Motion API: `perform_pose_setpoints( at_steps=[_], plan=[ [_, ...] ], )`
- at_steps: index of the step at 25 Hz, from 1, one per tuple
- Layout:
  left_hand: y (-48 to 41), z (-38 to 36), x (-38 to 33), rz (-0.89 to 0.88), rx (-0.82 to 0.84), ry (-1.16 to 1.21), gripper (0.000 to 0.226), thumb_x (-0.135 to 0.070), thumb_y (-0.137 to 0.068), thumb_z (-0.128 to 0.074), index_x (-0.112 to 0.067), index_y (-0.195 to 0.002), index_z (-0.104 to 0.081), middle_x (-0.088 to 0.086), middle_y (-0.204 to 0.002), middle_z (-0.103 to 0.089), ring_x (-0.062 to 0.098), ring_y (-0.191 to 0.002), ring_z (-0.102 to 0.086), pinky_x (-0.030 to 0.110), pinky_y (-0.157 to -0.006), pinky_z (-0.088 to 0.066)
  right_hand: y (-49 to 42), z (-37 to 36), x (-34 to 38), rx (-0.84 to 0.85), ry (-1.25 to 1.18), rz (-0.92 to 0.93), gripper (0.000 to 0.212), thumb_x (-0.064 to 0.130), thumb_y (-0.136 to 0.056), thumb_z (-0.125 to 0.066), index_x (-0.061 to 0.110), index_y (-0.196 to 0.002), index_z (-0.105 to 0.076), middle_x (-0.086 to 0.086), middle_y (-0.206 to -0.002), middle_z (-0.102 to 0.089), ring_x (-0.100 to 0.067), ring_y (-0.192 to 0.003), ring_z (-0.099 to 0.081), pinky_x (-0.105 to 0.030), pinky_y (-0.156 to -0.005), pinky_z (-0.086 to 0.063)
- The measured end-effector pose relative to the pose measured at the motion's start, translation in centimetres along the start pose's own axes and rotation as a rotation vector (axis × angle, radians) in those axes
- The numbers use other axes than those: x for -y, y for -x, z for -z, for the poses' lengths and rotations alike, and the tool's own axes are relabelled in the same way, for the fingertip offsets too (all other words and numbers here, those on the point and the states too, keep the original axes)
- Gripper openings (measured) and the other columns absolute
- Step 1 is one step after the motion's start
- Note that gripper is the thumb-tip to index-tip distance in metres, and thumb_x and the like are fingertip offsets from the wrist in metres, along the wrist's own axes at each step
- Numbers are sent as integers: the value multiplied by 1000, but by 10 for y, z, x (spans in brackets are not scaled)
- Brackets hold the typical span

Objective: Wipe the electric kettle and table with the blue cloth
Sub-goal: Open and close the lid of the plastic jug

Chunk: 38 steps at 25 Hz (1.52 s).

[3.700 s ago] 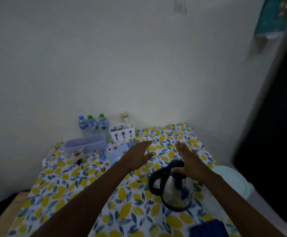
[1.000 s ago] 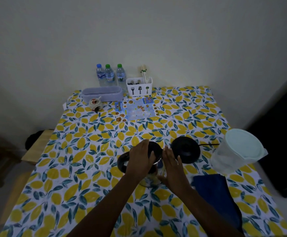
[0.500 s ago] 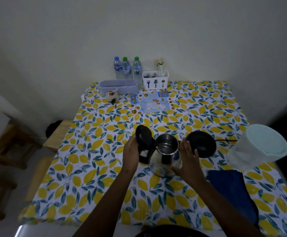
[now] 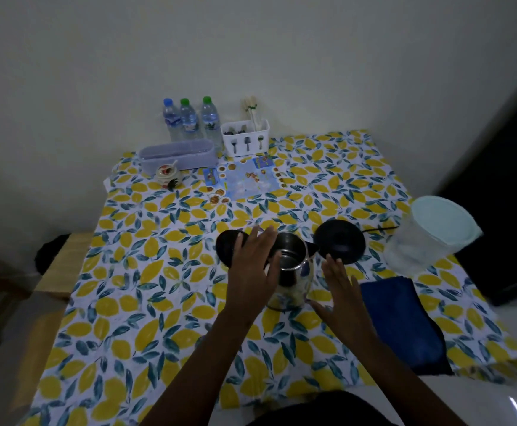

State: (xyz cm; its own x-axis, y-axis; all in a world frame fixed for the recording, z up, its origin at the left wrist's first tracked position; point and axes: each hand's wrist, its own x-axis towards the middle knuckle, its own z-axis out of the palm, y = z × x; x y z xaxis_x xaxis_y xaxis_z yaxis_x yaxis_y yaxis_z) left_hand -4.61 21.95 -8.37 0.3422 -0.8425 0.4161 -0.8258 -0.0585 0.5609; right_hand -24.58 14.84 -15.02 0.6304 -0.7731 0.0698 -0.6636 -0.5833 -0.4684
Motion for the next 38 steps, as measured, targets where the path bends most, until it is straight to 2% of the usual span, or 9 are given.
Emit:
perform_pose_setpoints(
  at_steps=[3, 8, 13, 18, 23, 26, 32, 35, 38],
  plan=[
    [-7, -31, -19, -95, 126, 38, 45, -33, -101, -42, -14, -142, -43, 3, -149, -46, 13, -145, -25, 37, -123, -10, 24, 12, -28, -67, -16, -127, 82, 47, -89, -58, 26, -149, -8, 5, -160, -1, -15, -148, 5, -42, -118, -1],
    [-25, -93, -62, -249, 334, 95, 51, -34, -100, -43, -15, -147, -35, -1, -154, -33, 13, -147, -16, 35, -122, -8, 52, 34, -85, -190, -10, -374, 77, 43, -89, -59, 19, -150, -17, 9, -154, -5, -12, -145, -3, -42, -119, -8],
    [-58, -167, -128, -369, 465, 136, 49, -32, -101, -42, -13, -145, -37, 5, -154, -38, 17, -147, -22, 43, -124, -13, 64, 56, -153, -231, -80, -544, 72, 35, -92, -57, 11, -148, -20, -5, -158, -14, -23, -147, -11, -45, -120, -10],
    [-96, -229, -184, -411, 508, 98, 52, -33, -100, -40, -9, -146, -34, 8, -156, -34, 23, -148, -20, 41, -122, -13, 60, 100, -228, -469, -216, -657, 54, 14, -93, -57, -1, -140, -37, -21, -149, -36, -35, -140, -32, -49, -115, -26],
    [-128, -271, -222, -335, 623, -63, 69, -47, -97, -42, -8, -149, -20, 13, -161, -17, 30, -150, -6, 48, -122, -10, 4, 151, -287, -465, -359, -627, 46, 22, -98, -47, 1, -138, -41, -19, -146, -43, -31, -134, -39, -36, -111, -28],
    [-130, -284, -228, -271, 704, -275, 85, -57, -93, -43, -9, -152, -6, 16, -163, 0, 36, -149, 5, 49, -122, -3, -39, 168, -307, -409, -565, -586, 37, 28, -99, -44, 7, -130, -52, -12, -133, -55, -25, -123, -50, -26, -100, -34],
    [-131, -290, -230, -296, 701, -441, 73, -50, -98, -38, -14, -152, -6, 14, -163, 2, 35, -150, 3, 47, -120, -9, -86, 169, -332, -235, -851, -628, 40, 41, -92, -47, 7, -82, -65, -20, -87, -67, -21, -74, -59, -35, -71, -44],
    [-132, -289, -230, -306, 723, -451, 73, -49, -98, -39, -14, -152, -6, 14, -163, 1, 35, -150, 3, 48, -120, -11, -90, 164, -335, -265, -904, -642, 21, 37, -84, -56, 24, -73, -68, 1, -71, -65, -7, -56, -55, -28, -56, -44],
    [-134, -282, -226, -326, 757, -505, 72, -48, -99, -35, -14, -152, -2, 13, -163, 4, 36, -149, 3, 50, -120, -12, -88, 157, -330, -345, -989, -639, 12, 30, -83, -64, 27, -73, -70, 11, -68, -62, 1, -53, -52, -16, -47, -40]
  ],
)
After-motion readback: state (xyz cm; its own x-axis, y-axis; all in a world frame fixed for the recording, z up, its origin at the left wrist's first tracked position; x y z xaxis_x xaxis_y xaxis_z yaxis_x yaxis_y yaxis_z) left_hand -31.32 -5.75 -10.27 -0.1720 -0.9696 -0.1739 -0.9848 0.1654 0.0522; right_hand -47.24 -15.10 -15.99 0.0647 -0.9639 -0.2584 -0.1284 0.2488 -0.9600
